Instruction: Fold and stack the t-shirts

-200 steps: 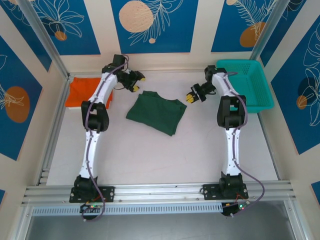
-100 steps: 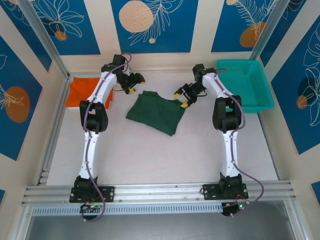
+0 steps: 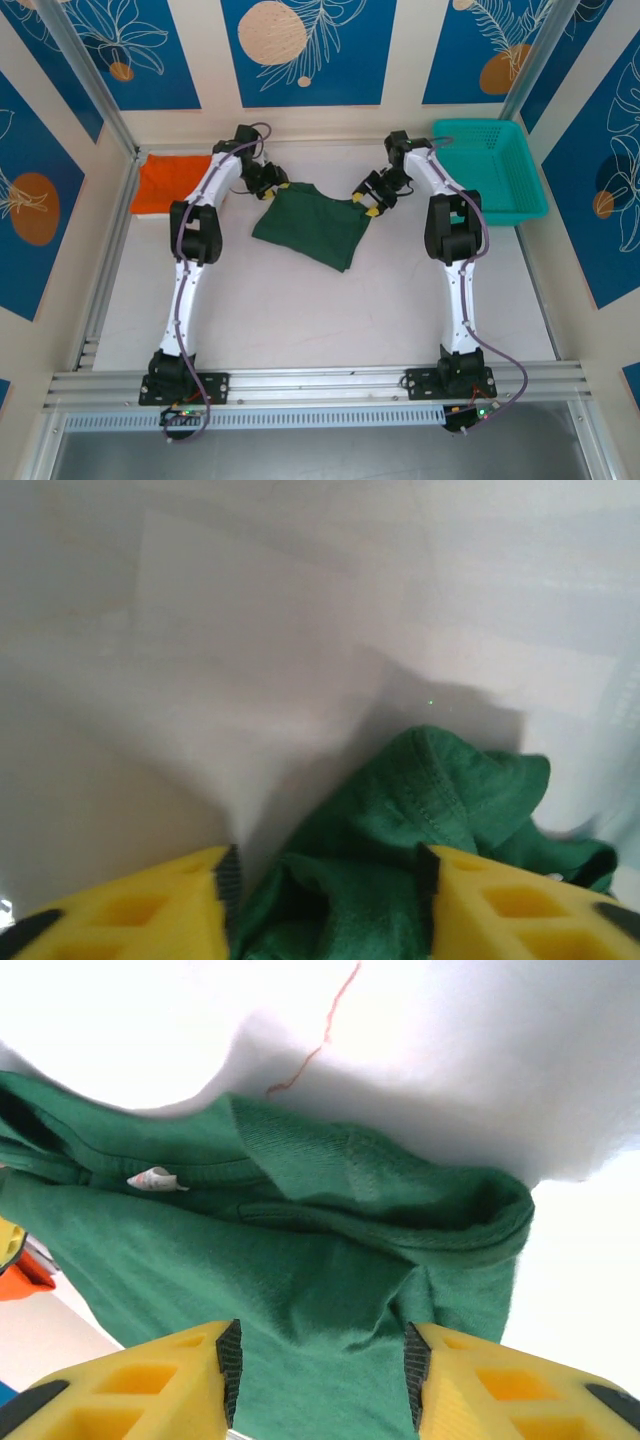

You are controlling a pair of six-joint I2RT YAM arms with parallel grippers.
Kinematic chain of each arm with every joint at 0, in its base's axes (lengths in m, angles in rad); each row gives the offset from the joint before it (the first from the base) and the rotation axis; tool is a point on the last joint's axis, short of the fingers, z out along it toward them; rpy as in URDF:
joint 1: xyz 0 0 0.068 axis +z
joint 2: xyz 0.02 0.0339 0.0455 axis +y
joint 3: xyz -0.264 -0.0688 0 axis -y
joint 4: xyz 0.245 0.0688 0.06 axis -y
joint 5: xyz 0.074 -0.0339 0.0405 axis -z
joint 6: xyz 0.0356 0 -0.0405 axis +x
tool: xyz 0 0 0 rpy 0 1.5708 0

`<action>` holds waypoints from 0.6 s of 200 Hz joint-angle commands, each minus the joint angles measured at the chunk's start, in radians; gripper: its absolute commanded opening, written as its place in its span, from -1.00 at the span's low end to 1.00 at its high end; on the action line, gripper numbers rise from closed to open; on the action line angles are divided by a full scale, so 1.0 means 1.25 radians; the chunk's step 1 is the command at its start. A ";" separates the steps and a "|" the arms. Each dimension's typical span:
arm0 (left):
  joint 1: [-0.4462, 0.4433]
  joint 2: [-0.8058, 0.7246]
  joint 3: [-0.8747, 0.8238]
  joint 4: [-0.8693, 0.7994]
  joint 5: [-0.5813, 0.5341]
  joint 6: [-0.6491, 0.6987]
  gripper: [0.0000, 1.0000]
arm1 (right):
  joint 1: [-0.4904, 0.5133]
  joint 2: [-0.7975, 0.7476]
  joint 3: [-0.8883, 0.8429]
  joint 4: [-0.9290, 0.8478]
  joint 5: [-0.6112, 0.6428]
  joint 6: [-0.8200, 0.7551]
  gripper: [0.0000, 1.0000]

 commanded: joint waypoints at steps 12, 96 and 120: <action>-0.016 0.004 0.019 0.007 0.033 0.004 -0.11 | 0.003 0.033 -0.004 -0.024 0.013 -0.002 -0.07; -0.022 -0.020 0.016 0.002 0.036 0.007 -1.00 | 0.010 0.044 0.032 -0.033 -0.015 -0.013 -0.89; -0.025 -0.051 0.014 -0.008 0.016 0.018 -0.98 | 0.012 0.001 -0.013 -0.010 -0.022 -0.014 -1.00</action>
